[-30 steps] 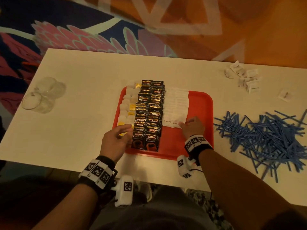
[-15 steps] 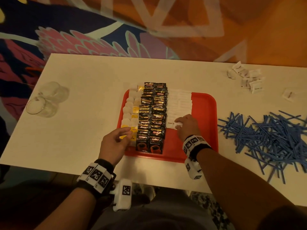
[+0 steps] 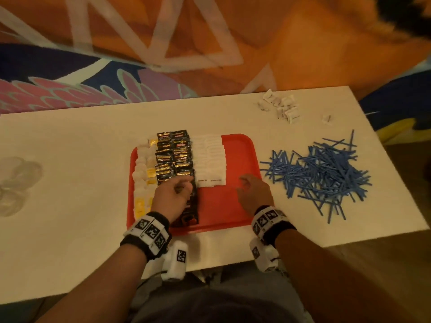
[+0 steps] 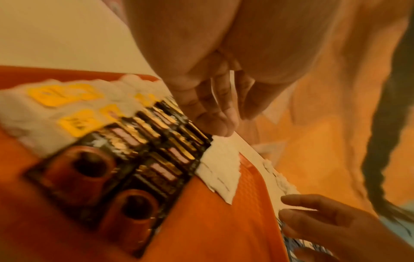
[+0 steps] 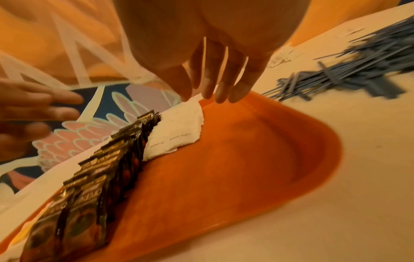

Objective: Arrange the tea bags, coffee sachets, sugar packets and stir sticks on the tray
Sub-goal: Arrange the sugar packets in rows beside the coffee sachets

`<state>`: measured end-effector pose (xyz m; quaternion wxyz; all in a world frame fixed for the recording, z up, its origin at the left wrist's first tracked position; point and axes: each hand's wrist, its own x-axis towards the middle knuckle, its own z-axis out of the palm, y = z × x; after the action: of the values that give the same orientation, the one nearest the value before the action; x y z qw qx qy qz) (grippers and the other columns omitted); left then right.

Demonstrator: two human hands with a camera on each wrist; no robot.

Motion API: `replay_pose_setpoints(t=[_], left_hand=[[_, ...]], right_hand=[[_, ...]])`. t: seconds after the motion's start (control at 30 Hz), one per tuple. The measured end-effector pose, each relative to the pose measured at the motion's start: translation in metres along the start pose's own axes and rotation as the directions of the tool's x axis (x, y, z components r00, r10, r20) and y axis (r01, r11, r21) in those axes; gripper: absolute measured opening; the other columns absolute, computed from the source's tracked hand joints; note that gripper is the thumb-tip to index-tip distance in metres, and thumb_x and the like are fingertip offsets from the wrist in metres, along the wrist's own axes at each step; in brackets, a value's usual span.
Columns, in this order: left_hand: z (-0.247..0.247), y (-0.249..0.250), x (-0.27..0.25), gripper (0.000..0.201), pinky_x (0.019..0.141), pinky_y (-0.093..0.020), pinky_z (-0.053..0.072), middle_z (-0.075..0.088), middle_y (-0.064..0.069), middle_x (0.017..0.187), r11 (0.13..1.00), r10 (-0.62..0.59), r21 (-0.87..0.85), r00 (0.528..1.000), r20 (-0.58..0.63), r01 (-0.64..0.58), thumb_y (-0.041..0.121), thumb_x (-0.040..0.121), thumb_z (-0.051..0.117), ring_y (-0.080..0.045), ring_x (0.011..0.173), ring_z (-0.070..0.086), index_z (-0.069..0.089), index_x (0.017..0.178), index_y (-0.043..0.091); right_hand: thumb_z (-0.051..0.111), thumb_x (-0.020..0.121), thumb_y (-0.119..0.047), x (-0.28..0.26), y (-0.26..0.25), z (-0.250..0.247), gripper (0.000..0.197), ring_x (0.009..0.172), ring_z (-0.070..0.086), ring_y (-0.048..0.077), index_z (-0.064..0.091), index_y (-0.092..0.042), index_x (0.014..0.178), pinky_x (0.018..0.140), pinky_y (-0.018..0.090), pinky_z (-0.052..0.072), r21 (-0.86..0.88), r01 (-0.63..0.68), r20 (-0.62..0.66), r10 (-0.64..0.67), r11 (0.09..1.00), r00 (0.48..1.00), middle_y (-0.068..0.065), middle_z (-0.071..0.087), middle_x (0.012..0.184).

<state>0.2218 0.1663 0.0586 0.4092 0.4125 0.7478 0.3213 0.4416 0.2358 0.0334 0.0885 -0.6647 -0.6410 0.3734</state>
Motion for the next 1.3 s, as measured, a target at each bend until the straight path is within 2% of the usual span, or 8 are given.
replay_pose_setpoints(t=[0.17, 0.27, 0.4, 0.5, 0.97, 1.03, 1.13, 1.3], left_hand=[[0.064, 0.053, 0.041, 0.022, 0.072, -0.018, 0.05, 0.067, 0.005, 0.1, 0.955, 0.161, 0.224, 0.974, 0.161, -0.195, 0.02, 0.098, 0.057, -0.002, 0.077, 0.062, 0.067, 0.116, 0.027], [0.11, 0.088, 0.072, 0.032, 0.094, -0.036, 0.052, 0.066, -0.006, 0.118, 0.898, 0.182, 0.351, 0.95, 0.254, -0.266, 0.02, 0.095, 0.062, -0.022, 0.099, 0.066, 0.063, 0.128, 0.02], [0.168, 0.13, 0.133, 0.044, 0.104, -0.038, 0.042, 0.055, -0.012, 0.133, 0.8, 0.157, 0.501, 0.92, 0.359, -0.332, 0.023, 0.094, 0.062, -0.031, 0.123, 0.053, 0.053, 0.137, 0.018], [0.208, 0.159, 0.181, 0.056, 0.109, -0.041, 0.036, 0.043, -0.015, 0.145, 0.728, 0.118, 0.6, 0.923, 0.365, -0.331, 0.032, 0.095, 0.064, -0.037, 0.132, 0.043, 0.044, 0.145, 0.02], [0.307, 0.211, 0.353, 0.084, 0.117, -0.057, 0.02, 0.021, -0.017, 0.159, 0.474, -0.021, 0.841, 0.951, 0.309, -0.262, 0.053, 0.091, 0.06, -0.045, 0.143, 0.025, 0.017, 0.157, 0.024], [0.311, 0.214, 0.357, 0.08, 0.116, -0.059, 0.019, 0.024, -0.016, 0.158, 0.449, -0.041, 0.85, 0.944, 0.327, -0.275, 0.052, 0.09, 0.062, -0.044, 0.144, 0.025, 0.023, 0.155, 0.026], [0.312, 0.213, 0.347, 0.05, 0.106, -0.053, 0.035, 0.054, -0.021, 0.132, 0.409, 0.13, 0.832, 0.926, 0.354, -0.376, 0.042, 0.09, 0.066, -0.041, 0.124, 0.048, 0.056, 0.132, 0.015], [0.302, 0.188, 0.316, 0.034, 0.096, -0.046, 0.046, 0.063, -0.024, 0.118, 0.566, 0.251, 0.734, 0.926, 0.281, -0.376, 0.026, 0.092, 0.068, -0.043, 0.109, 0.058, 0.068, 0.118, 0.004]], right_hand=[[0.056, 0.092, -0.021, 0.002, 0.041, -0.04, 0.027, 0.098, 0.061, 0.014, 0.058, -0.027, 0.119, 0.088, 0.034, 0.052, 0.059, -0.046, -0.042, 0.048, 0.997, 0.998, -0.01, 0.063, 0.106], [0.062, 0.092, -0.022, 0.012, 0.067, -0.069, 0.022, 0.09, 0.06, 0.012, 0.059, -0.024, 0.113, 0.086, 0.035, 0.052, 0.09, -0.038, -0.073, 0.044, 0.995, 0.996, -0.01, 0.06, 0.097], [0.058, 0.095, -0.025, 0.032, 0.103, -0.107, 0.028, 0.097, 0.063, 0.019, 0.059, -0.017, 0.121, 0.09, 0.033, 0.05, 0.057, 0.006, -0.06, -0.003, 0.998, 0.998, -0.002, 0.066, 0.106], [0.056, 0.097, -0.025, 0.049, 0.124, -0.133, 0.028, 0.092, 0.062, 0.015, 0.06, -0.018, 0.123, 0.086, 0.027, 0.049, 0.061, -0.017, -0.03, 0.019, 0.998, 0.999, 0.0, 0.065, 0.118], [0.061, 0.095, -0.025, 0.096, 0.167, -0.179, 0.019, 0.092, 0.059, 0.009, 0.063, -0.024, 0.114, 0.084, 0.024, 0.05, 0.15, -0.044, 0.053, 0.036, 0.988, 0.998, -0.007, 0.064, 0.11], [0.062, 0.094, -0.024, 0.098, 0.17, -0.179, 0.018, 0.087, 0.057, 0.005, 0.064, -0.022, 0.112, 0.077, 0.015, 0.046, 0.162, -0.026, 0.04, 0.02, 0.987, 0.999, -0.008, 0.064, 0.107], [0.063, 0.094, -0.023, 0.104, 0.173, -0.177, 0.015, 0.078, 0.053, -0.004, 0.065, -0.021, 0.109, 0.069, 0.008, 0.039, 0.178, -0.037, 0.036, 0.031, 0.983, 0.999, -0.015, 0.059, 0.098], [0.064, 0.094, -0.022, 0.11, 0.169, -0.171, 0.008, 0.075, 0.054, -0.005, 0.065, -0.021, 0.102, 0.07, 0.009, 0.042, 0.23, -0.046, 0.043, 0.037, 0.972, 0.998, -0.019, 0.056, 0.089]])
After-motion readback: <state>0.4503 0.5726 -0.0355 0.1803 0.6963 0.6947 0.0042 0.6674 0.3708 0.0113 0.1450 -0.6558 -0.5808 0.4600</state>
